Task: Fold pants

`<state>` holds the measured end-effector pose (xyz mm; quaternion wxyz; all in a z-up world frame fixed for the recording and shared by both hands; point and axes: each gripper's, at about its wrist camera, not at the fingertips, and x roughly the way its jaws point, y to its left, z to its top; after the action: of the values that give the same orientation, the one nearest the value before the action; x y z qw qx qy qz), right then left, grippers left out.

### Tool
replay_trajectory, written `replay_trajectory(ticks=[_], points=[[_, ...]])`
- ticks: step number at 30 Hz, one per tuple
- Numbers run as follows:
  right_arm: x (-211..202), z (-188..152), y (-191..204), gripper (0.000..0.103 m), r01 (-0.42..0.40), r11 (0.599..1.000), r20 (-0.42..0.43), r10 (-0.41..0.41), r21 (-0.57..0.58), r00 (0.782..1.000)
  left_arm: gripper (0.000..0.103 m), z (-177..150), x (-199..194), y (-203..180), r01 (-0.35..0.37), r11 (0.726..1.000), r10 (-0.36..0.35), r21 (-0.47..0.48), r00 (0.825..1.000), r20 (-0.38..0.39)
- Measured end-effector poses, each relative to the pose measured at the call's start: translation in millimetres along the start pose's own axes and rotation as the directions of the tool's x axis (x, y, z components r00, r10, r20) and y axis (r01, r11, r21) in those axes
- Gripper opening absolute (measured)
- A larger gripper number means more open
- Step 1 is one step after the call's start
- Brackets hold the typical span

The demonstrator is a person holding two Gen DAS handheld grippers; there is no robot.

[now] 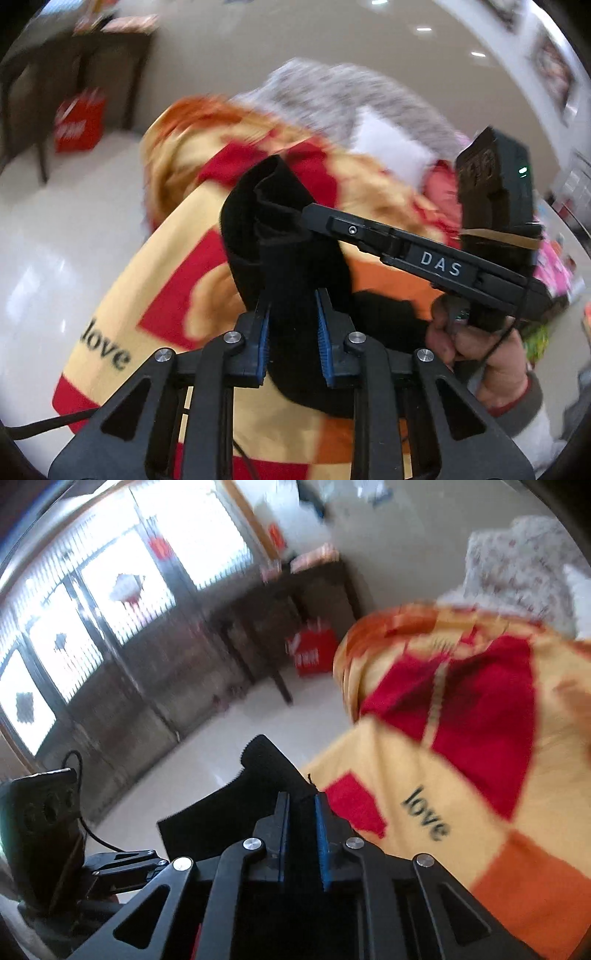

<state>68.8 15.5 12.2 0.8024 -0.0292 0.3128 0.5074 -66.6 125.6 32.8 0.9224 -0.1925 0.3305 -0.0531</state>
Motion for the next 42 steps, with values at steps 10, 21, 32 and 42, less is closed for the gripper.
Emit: replay_trajectory(ticks=[10,21,32,42], points=[[-187,-94,-57,0.005,0.222,0.933,0.166,-0.275,0.284,0.947,0.018,-58,54,-116,0.230,0.936,-0.176,0.265,0.962,-0.210],[-212,-155,-78,0.054,0.071,0.844,0.187,-0.199,0.532,0.962,0.033,-65,31,-127,0.260,0.879,-0.147,0.400,0.945,-0.291],[-129,-141,-68,0.048,0.102,0.863,0.060,-0.151,0.495,0.987,0.033,-38,36,-50,0.085,0.964,-0.022,0.254,0.971,-0.239],[-193,-133,-45,0.010,0.232,0.898,0.152,-0.306,0.375,0.940,0.034,-26,39,-70,0.108,0.965,-0.057,0.238,0.976,-0.209]])
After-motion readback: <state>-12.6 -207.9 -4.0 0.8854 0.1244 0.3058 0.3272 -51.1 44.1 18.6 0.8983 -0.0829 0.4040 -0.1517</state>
